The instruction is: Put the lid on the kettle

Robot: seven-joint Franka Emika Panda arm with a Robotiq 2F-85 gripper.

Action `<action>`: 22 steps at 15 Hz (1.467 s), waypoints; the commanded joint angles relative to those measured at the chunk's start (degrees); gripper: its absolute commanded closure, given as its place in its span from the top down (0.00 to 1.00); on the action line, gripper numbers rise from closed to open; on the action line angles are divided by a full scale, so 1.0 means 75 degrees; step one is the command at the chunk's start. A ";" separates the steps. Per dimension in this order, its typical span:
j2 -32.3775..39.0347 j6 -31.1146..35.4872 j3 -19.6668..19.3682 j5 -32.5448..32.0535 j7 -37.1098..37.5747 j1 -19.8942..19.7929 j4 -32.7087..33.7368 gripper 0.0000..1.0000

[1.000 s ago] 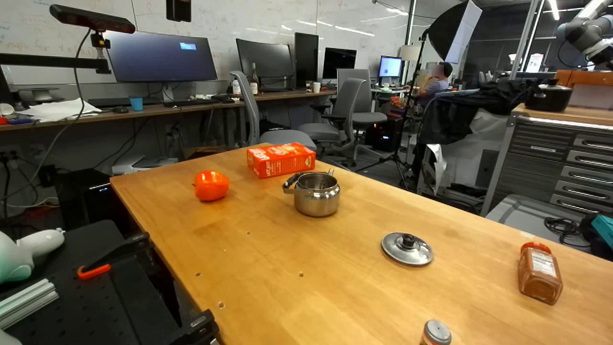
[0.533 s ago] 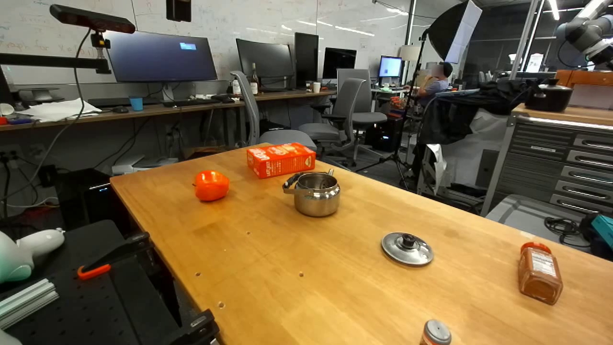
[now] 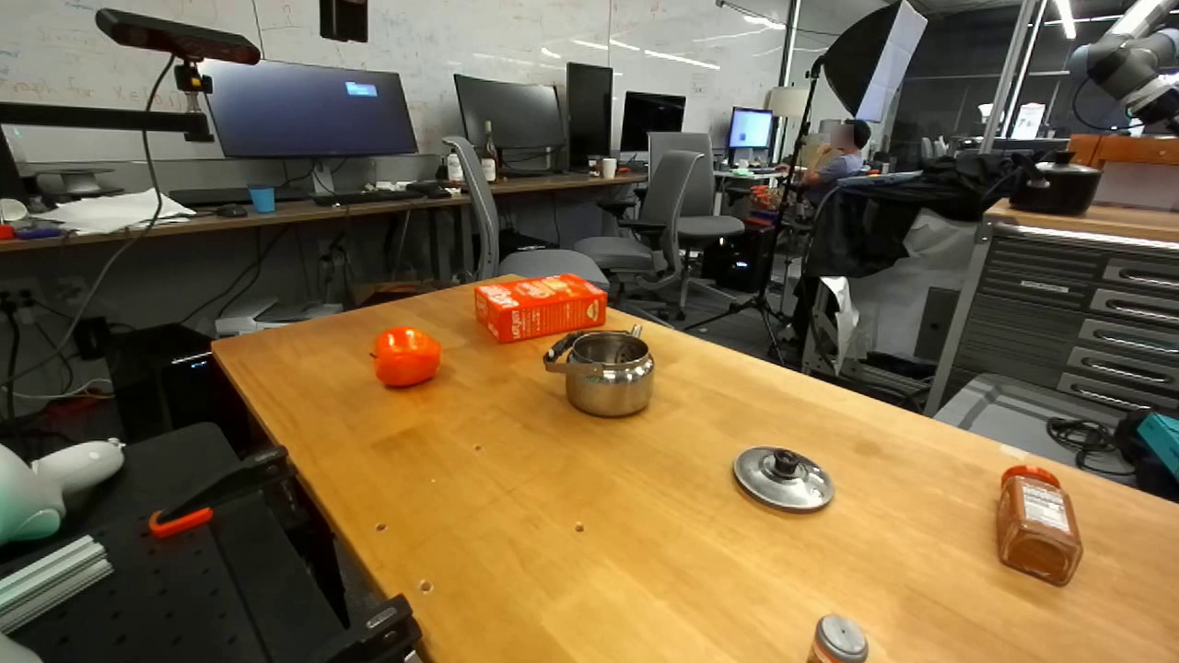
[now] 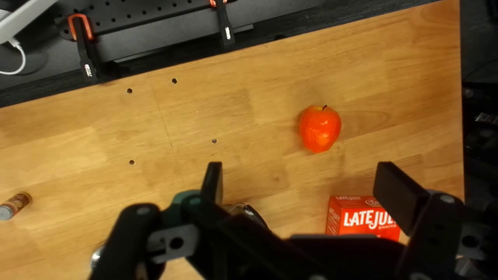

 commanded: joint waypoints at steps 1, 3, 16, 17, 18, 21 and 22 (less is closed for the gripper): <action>-0.0001 -0.0025 0.0045 0.0025 -0.0029 -0.0062 0.0018 1.00; -0.0001 -0.0025 0.0045 0.0025 -0.0029 -0.0062 0.0018 1.00; -0.0165 -0.0100 -0.0022 -0.0154 -0.0235 -0.0080 -0.0093 1.00; -0.0233 -0.0048 -0.0027 -0.0262 -0.0263 -0.0116 -0.0144 1.00; -0.0247 -0.0081 -0.0062 -0.0330 -0.0287 -0.0142 -0.0152 1.00; -0.0192 0.0111 -0.0056 -0.0593 -0.0244 -0.0263 -0.0068 1.00; -0.0156 0.0180 -0.0059 -0.0653 -0.0235 -0.0288 -0.0019 1.00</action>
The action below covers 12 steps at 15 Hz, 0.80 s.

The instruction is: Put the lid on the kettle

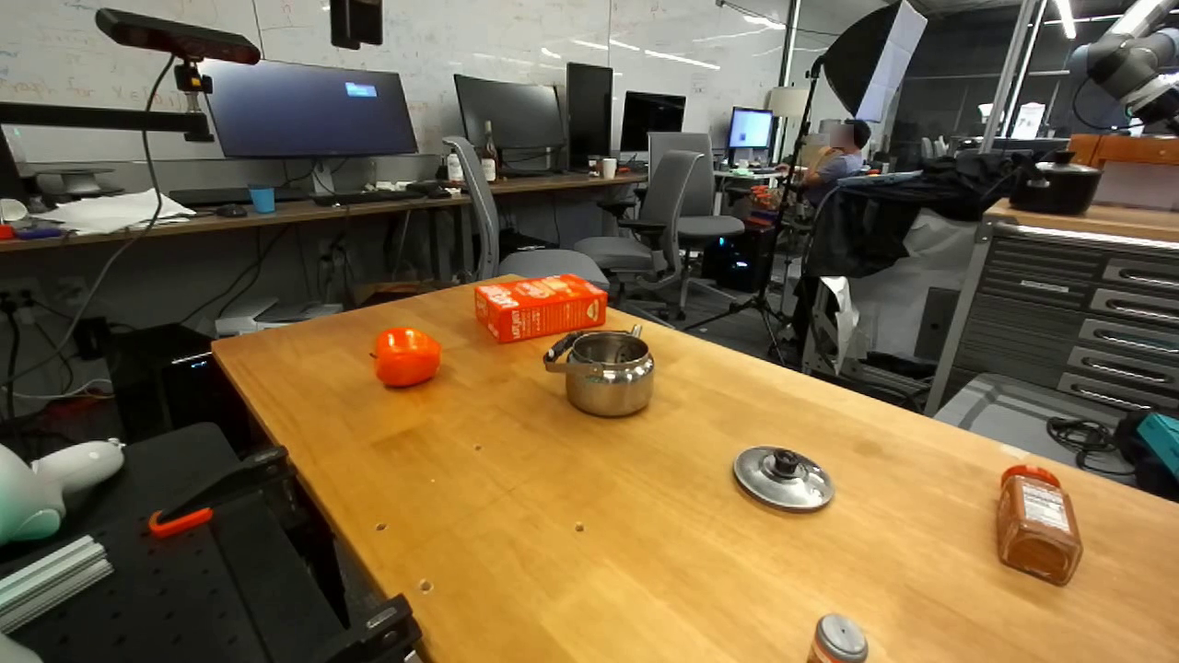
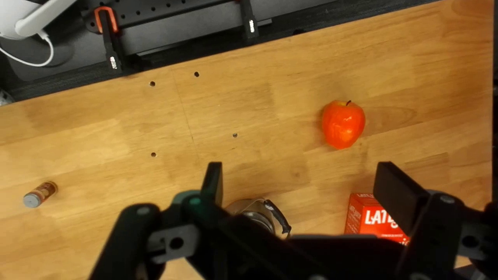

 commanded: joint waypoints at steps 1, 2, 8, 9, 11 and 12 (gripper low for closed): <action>-0.0065 0.0199 -0.0032 -0.0228 -0.0131 -0.0169 0.0147 1.00; 0.0015 0.0267 -0.0038 -0.0304 -0.0154 -0.0202 0.0210 1.00; 0.0304 0.0501 -0.0221 -0.0978 -0.0467 -0.0426 0.0688 1.00; 0.0364 0.0564 -0.0265 -0.1028 -0.0493 -0.0454 0.0744 1.00; 0.0530 0.0683 -0.0380 -0.1059 -0.0596 -0.0497 0.0866 1.00; 0.0617 0.0767 -0.0434 -0.1034 -0.0636 -0.0511 0.0925 1.00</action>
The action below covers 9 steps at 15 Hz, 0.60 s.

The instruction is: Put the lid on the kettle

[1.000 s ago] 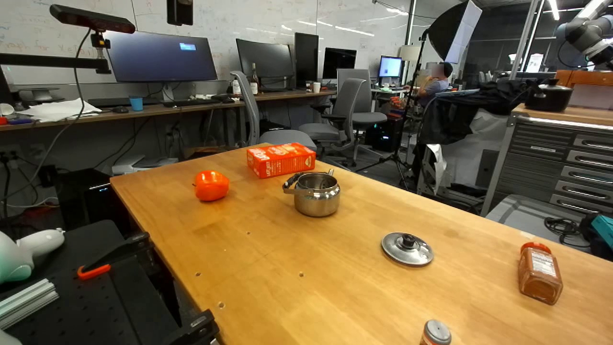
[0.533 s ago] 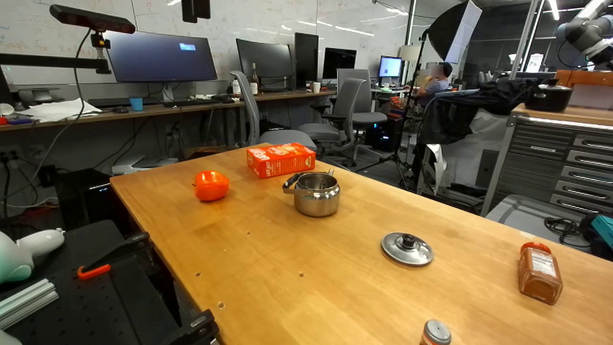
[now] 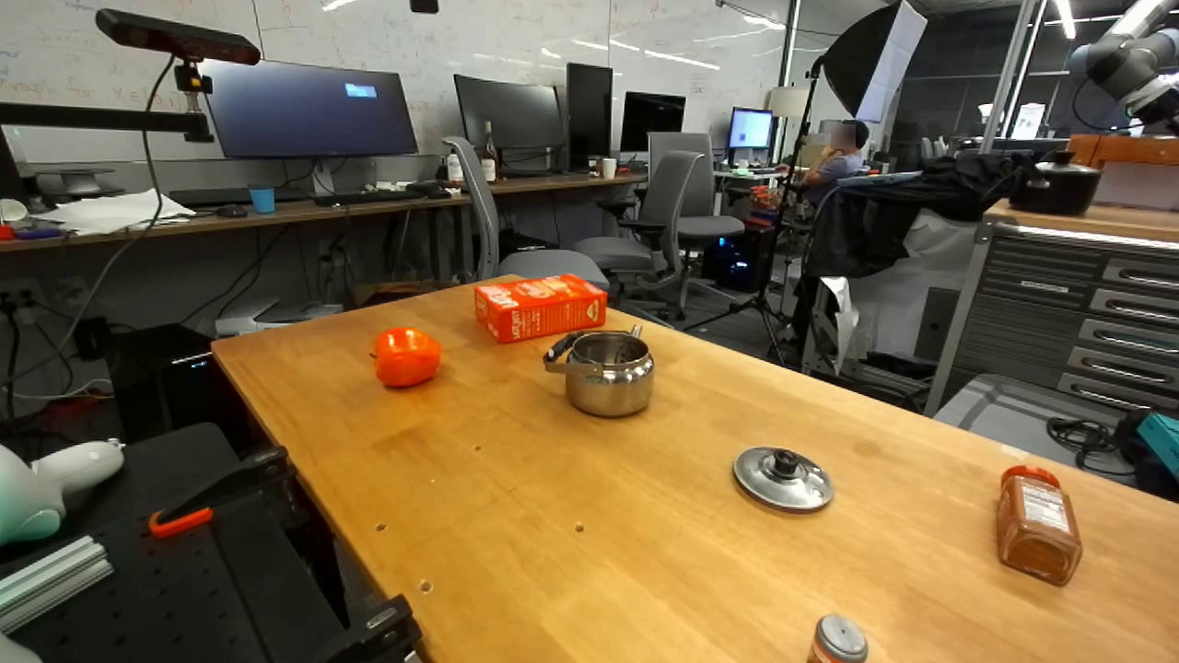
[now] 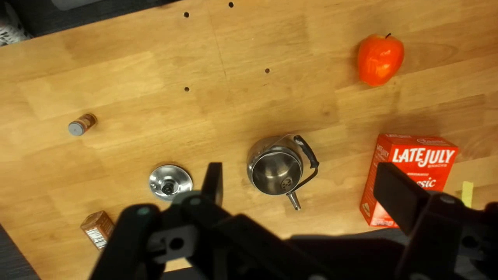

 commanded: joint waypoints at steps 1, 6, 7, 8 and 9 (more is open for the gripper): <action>0.0470 0.0283 -0.0217 -0.0083 -0.0332 -0.0091 0.0429 1.00; 0.1045 0.0757 -0.0461 -0.0021 -0.0542 -0.0109 0.0690 1.00; 0.1178 0.0851 -0.0500 -0.0018 -0.0546 -0.0119 0.0747 1.00; 0.1300 0.0935 -0.0535 -0.0011 -0.0543 -0.0127 0.0801 1.00; 0.1432 0.1023 -0.0572 -0.0007 -0.0528 -0.0141 0.0862 1.00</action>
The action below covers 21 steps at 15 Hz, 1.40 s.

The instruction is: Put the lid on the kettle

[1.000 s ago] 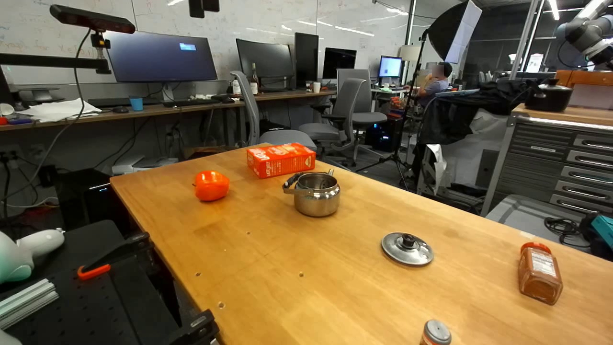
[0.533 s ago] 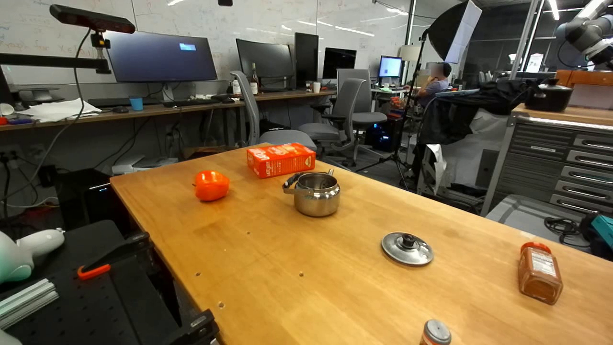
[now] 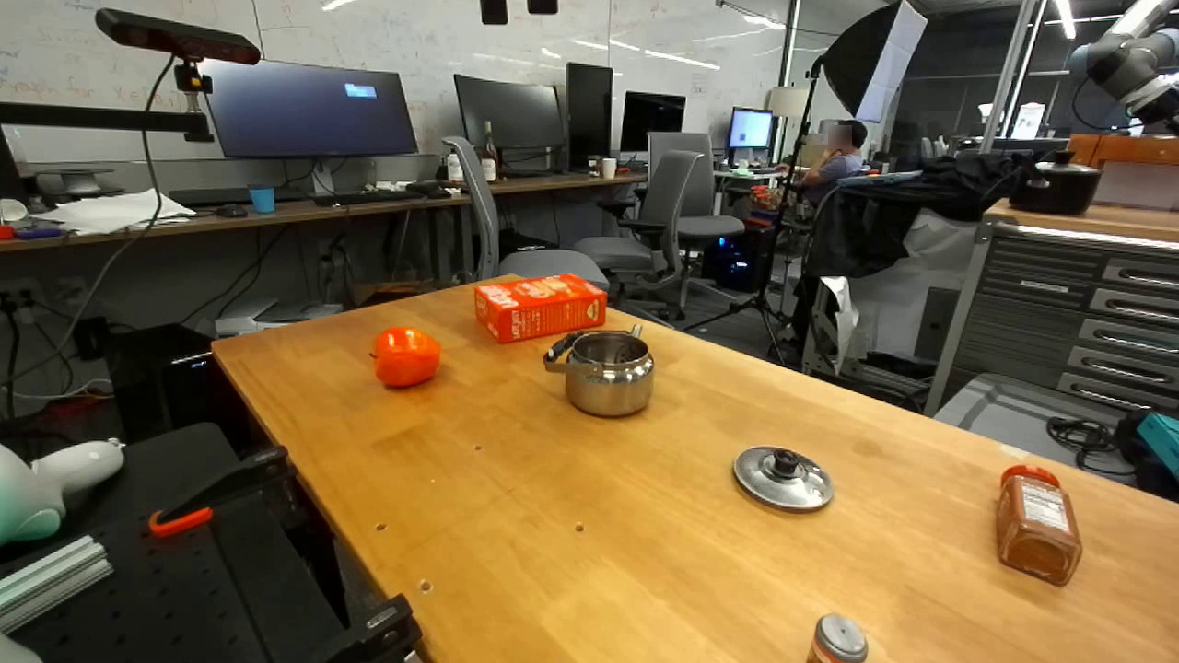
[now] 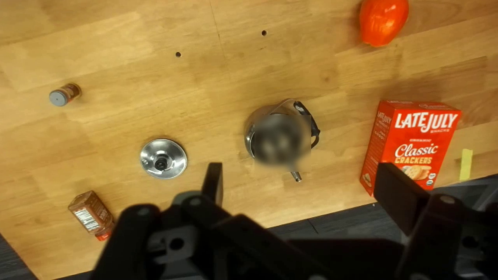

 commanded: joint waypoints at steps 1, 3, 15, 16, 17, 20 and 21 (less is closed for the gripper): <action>0.0571 0.0313 -0.0122 0.0004 -0.0143 -0.0104 0.0436 1.00; 0.0799 0.0566 -0.0186 0.0044 -0.0117 -0.0121 0.0554 1.00; 0.2011 0.0496 -0.0791 0.0034 -0.0071 -0.0571 0.2190 1.00; 0.2155 0.0445 -0.0869 0.0075 -0.0112 -0.0604 0.2338 1.00; 0.2330 0.0433 -0.0936 0.0108 -0.0137 -0.0633 0.2472 1.00; 0.2788 0.0626 -0.1020 0.0095 -0.0073 -0.0673 0.2622 1.00; 0.2919 0.0687 -0.1030 0.0097 -0.0052 -0.0667 0.2630 1.00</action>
